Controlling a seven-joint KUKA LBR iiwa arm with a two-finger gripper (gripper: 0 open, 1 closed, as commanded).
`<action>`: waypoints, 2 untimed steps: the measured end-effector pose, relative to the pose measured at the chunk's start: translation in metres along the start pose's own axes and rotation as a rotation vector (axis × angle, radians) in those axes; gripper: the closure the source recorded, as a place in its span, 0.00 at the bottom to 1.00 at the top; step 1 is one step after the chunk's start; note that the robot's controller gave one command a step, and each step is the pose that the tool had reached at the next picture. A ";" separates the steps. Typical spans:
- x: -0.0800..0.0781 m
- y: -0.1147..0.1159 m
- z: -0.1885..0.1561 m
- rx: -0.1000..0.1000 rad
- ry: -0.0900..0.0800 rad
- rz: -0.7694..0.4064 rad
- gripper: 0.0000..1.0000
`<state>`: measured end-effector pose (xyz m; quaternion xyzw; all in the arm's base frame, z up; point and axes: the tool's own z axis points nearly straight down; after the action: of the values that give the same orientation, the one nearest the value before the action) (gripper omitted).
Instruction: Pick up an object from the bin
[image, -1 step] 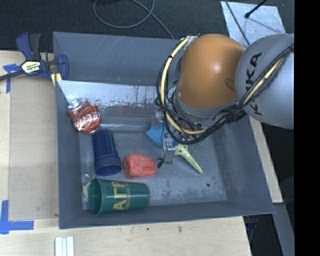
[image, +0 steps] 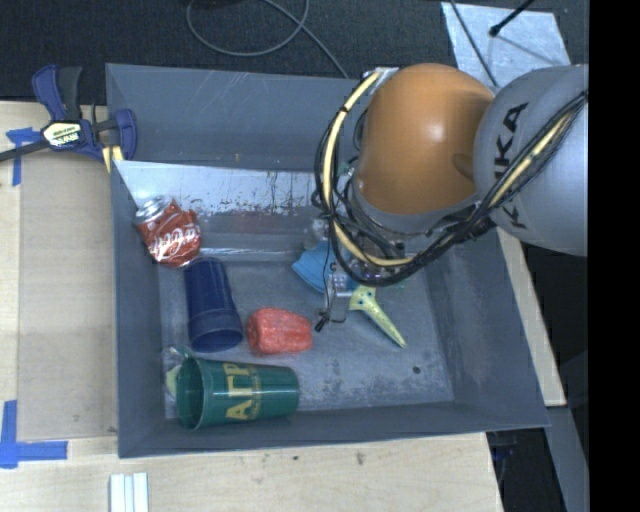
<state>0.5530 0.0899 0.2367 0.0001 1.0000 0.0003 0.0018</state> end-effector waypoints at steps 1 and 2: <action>0.006 0.008 0.068 0.000 -0.001 0.077 0.00; 0.011 0.010 0.111 0.001 0.007 0.091 0.00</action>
Offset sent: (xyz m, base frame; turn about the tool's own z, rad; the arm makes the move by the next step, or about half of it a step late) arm -0.0188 0.0170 -0.0767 0.1088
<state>0.5424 0.1001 0.1258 0.0456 0.9990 -0.0002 -0.0016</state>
